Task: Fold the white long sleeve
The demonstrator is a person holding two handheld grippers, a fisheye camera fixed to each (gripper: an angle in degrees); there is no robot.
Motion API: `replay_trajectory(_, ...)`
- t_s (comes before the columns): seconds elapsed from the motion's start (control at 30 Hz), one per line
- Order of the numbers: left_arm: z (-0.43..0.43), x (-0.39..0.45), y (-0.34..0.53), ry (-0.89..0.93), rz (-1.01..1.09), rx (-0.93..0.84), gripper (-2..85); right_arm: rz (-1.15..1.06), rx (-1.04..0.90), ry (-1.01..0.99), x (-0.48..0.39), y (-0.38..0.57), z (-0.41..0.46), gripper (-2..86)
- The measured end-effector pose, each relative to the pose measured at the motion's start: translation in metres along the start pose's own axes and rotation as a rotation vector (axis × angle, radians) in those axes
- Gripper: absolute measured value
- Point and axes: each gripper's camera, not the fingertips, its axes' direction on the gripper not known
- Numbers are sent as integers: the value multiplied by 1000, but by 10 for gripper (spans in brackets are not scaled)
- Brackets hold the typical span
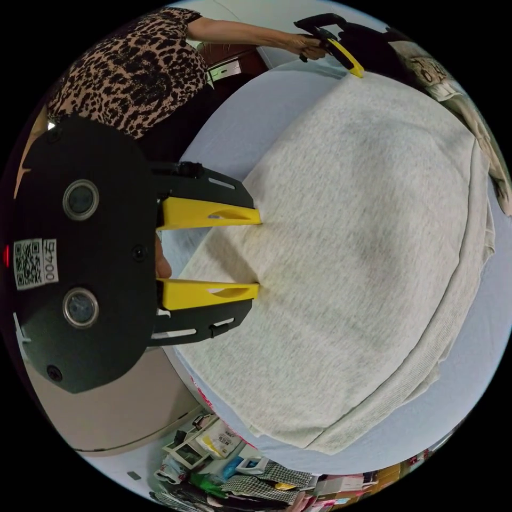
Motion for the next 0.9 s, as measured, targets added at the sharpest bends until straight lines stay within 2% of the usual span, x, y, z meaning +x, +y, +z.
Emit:
replay_trajectory(0.2, 0, 3, 11, 20, -59, -10, 48, -9, 64, -83, 13, 14, 0, 136)
replay_trajectory(0.3, -18, 17, 22, -94, -67, -18, 54, 49, 76, -156, 25, 17, 1, 122)
replay_trajectory(0.37, -43, 45, 28, -277, -53, 48, 44, 91, 73, -225, 38, 19, 4, 115)
replay_trajectory(0.43, -55, 68, 22, -296, -16, 118, 38, 106, 84, -267, 46, 22, 7, 107)
replay_trajectory(0.6, -39, 124, -41, -225, 142, 186, 34, 112, 124, -294, 51, 32, 13, 91)
replay_trajectory(0.77, 27, 155, -135, -237, 268, 83, 43, 70, 116, -167, 33, 32, 18, 86)
replay_trajectory(0.9, 72, 154, -179, -304, 269, -21, 47, 55, 108, -143, 31, 33, 22, 86)
